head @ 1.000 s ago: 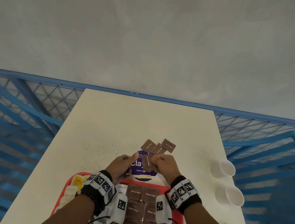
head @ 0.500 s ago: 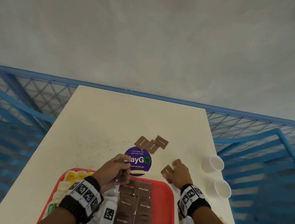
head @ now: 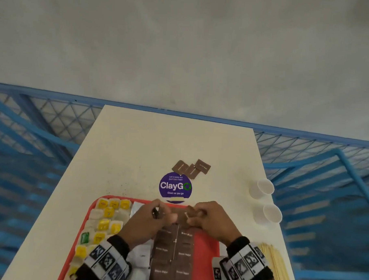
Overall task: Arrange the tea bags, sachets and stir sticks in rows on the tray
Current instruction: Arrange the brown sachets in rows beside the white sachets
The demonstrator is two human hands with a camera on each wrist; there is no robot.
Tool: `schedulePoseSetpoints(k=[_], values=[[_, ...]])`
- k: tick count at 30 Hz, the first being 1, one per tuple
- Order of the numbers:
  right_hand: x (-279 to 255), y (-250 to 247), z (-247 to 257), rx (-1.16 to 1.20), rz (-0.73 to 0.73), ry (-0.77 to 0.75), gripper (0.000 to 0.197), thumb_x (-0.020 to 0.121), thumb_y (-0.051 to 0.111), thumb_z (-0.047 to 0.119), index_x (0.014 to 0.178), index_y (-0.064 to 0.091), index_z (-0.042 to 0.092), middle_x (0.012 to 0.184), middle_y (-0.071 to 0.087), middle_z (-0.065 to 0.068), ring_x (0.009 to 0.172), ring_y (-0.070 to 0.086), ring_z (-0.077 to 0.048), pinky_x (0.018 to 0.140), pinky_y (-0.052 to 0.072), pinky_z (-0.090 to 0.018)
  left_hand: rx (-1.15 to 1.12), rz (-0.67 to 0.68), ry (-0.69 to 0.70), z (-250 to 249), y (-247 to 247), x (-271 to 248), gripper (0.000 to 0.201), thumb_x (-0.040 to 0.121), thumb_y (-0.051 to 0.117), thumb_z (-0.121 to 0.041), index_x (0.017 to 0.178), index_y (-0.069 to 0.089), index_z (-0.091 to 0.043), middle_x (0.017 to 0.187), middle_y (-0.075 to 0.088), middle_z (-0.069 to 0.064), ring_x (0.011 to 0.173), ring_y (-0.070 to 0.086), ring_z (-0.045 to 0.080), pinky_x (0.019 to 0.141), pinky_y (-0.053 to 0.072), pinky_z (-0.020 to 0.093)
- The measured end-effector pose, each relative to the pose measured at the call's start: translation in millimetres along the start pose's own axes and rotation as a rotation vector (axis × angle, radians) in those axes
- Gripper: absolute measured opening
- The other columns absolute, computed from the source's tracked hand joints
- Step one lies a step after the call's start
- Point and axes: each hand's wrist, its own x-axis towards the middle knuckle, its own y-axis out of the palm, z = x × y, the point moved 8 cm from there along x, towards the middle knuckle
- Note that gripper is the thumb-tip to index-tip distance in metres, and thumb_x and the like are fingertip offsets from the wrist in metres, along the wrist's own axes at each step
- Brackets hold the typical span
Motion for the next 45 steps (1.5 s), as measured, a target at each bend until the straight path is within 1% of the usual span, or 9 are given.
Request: schedulePoseSetpoints(k=[5,12,15,19,24,28,36,41,45], values=[[-52,74,13,-0.010,0.127,-0.050,0.024,0.071,0.085,0.026,0.058,0.066,0.021,0.055,0.058,0.015,0.054,0.053,0.004,0.056,0.037,-0.009,0.398,0.220,0.102,34,16,-33,0.018,0.086,0.074,-0.037,0.074,0.062,-0.032,0.072,0.064,-0.027,0.068,0.057,-0.007,0.066,0.043,0.012],[-96,112,5,0.187,0.059,-0.096,0.013,0.086,0.071,0.022,0.074,0.074,0.026,0.080,0.075,0.006,0.071,0.069,-0.009,0.066,0.053,-0.022,-0.136,0.185,-0.150,87,14,-88,0.028,0.090,0.070,-0.017,0.066,0.058,-0.010,0.066,0.046,0.014,0.055,0.042,0.021,0.049,0.037,0.026],[-100,101,14,0.215,-0.112,-0.126,0.030,0.090,0.070,0.024,0.063,0.059,0.031,0.063,0.062,0.020,0.059,0.055,0.002,0.059,0.041,-0.014,-0.306,0.085,-0.159,76,12,-87,0.029,0.088,0.069,-0.015,0.066,0.055,-0.003,0.062,0.039,0.015,0.049,0.035,0.020,0.046,0.033,0.026],[-107,87,27,0.168,-0.262,-0.164,0.044,0.090,0.068,0.030,0.058,0.039,0.028,0.054,0.048,0.015,0.052,0.040,-0.002,0.052,0.030,-0.013,-0.362,0.054,-0.070,58,10,-88,0.033,0.088,0.069,-0.019,0.074,0.056,0.008,0.061,0.042,0.018,0.049,0.037,0.022,0.049,0.038,0.030],[-113,80,19,0.347,-0.294,-0.062,0.049,0.082,0.060,0.060,0.070,0.059,0.013,0.069,0.067,-0.002,0.062,0.061,-0.016,0.061,0.049,-0.031,-0.393,0.019,-0.052,50,4,-89,0.030,0.089,0.070,-0.028,0.077,0.060,-0.002,0.077,0.048,0.018,0.065,0.038,0.031,0.051,0.043,0.028],[-114,93,22,0.537,-0.157,0.016,0.028,0.081,0.078,0.030,0.075,0.065,0.006,0.068,0.071,-0.008,0.057,0.063,-0.013,0.056,0.049,-0.025,-0.391,-0.015,-0.049,39,-2,-91,0.031,0.085,0.070,-0.032,0.073,0.059,-0.006,0.072,0.042,0.016,0.053,0.035,0.023,0.051,0.041,0.028],[-114,88,11,0.622,-0.213,0.048,0.044,0.087,0.061,0.044,0.073,0.066,0.003,0.063,0.067,-0.008,0.054,0.059,-0.012,0.054,0.045,-0.023,-0.108,0.135,-0.040,45,3,-96,0.027,0.090,0.071,-0.026,0.069,0.062,-0.012,0.070,0.066,0.009,0.049,0.048,0.015,0.053,0.046,0.030],[-108,93,-3,0.659,-0.157,0.099,0.009,0.087,0.072,0.016,0.084,0.072,0.007,0.068,0.070,-0.004,0.058,0.061,-0.012,0.054,0.048,-0.023,0.008,0.158,-0.091,60,11,-92,0.028,0.090,0.071,-0.033,0.068,0.066,-0.018,0.066,0.067,0.002,0.053,0.052,0.020,0.053,0.049,0.031],[-80,68,-45,0.499,-0.258,0.197,0.008,0.087,0.072,0.015,0.081,0.075,0.012,0.076,0.076,-0.002,0.067,0.068,-0.010,0.061,0.051,-0.021,-0.025,0.143,-0.161,70,2,-97,0.031,0.089,0.072,-0.034,0.069,0.064,-0.011,0.066,0.064,0.001,0.050,0.052,0.018,0.054,0.048,0.032]])
